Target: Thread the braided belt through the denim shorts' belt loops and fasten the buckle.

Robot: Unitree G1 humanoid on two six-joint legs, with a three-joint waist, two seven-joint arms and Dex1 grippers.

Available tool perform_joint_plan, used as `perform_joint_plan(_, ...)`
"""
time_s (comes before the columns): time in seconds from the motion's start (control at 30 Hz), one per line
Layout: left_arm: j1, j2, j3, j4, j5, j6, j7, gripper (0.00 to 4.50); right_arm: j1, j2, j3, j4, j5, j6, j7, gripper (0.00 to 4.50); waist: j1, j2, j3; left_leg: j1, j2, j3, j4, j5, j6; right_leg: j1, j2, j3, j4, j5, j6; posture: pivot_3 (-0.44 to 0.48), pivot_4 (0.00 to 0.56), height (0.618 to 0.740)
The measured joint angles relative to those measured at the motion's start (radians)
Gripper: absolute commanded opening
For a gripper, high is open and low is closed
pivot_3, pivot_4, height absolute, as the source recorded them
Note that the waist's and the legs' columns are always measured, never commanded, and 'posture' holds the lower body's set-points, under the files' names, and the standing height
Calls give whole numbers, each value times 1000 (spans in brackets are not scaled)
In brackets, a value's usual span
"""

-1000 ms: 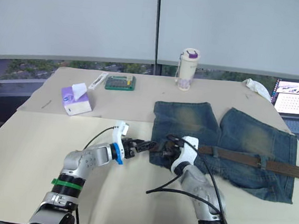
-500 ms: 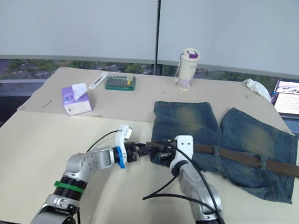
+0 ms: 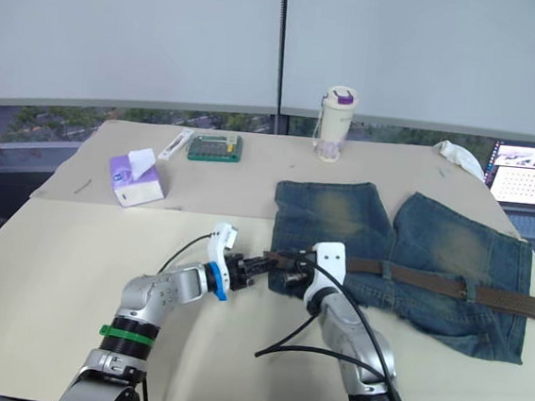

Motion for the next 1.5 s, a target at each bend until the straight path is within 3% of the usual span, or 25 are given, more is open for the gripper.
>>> perform_joint_plan(0.1, 0, -6, -1, 2, 3, -5, 11, 40, 2, -2, -2, -1, -9, -2, 21, 0, 0, 0, 0, 0, 0, 0, 0, 0, 0, 0, 0, 0, 0, 0, 0, 0, 150, 740)
perform_joint_plan(0.13, 0, -6, -1, 4, 5, -6, 17, 0, 4, -5, -3, -2, -9, -3, 34, 723, 1, 0, 0, 0, 0, 0, 0, 0, 0, 0, 0, 0, 0, 0, 0, 0, 150, 740)
perform_joint_plan(0.37, -8, 9, 1, 33, 51, -79, 65, 0, 94, -94, -4, -119, 47, 44, 199, 3071, 1, -2, 2, -1, 1, 0, -1, 0, 0, -1, 0, 0, -1, 0, 0, 0, 150, 740)
perform_joint_plan(0.63, -10, 225, 3, 25, 165, -186, 68, 0, 267, -227, -204, -360, 285, 34, 451, 3071, -11, -4, 6, 0, 3, 0, -2, -1, -2, -1, 2, -1, -1, 0, 0, 0, 150, 740)
perform_joint_plan(0.77, -2, 372, -11, 46, 279, -298, 75, 0, 313, -278, -354, -352, 289, -44, 472, 3071, -6, -4, 6, 0, 2, 0, -2, -1, -2, -1, 1, -1, -1, 0, 0, 0, 150, 740)
perform_joint_plan(0.93, -18, 489, -9, 177, 451, -466, 221, 0, 379, -373, -510, -254, 253, -95, 487, 3071, 6, -5, 7, 0, 2, 0, -2, -1, -1, -1, -1, -1, -1, 0, 0, 0, 150, 740)
perform_joint_plan(1.23, -20, 521, 2, 260, 582, -526, 384, 0, 390, -542, -670, -76, 161, -115, 495, 3071, 5, -7, 9, -1, 3, 1, -3, -1, -1, -2, -1, -1, -1, 0, 0, 0, 150, 740)
perform_joint_plan(1.5, -16, 474, -9, 240, 584, -553, 344, 0, 293, -649, -657, 82, 82, -81, 484, 3071, 9, -7, 10, -1, 3, 2, -2, -1, -1, -1, -3, -1, -1, 0, 0, 0, 150, 740)
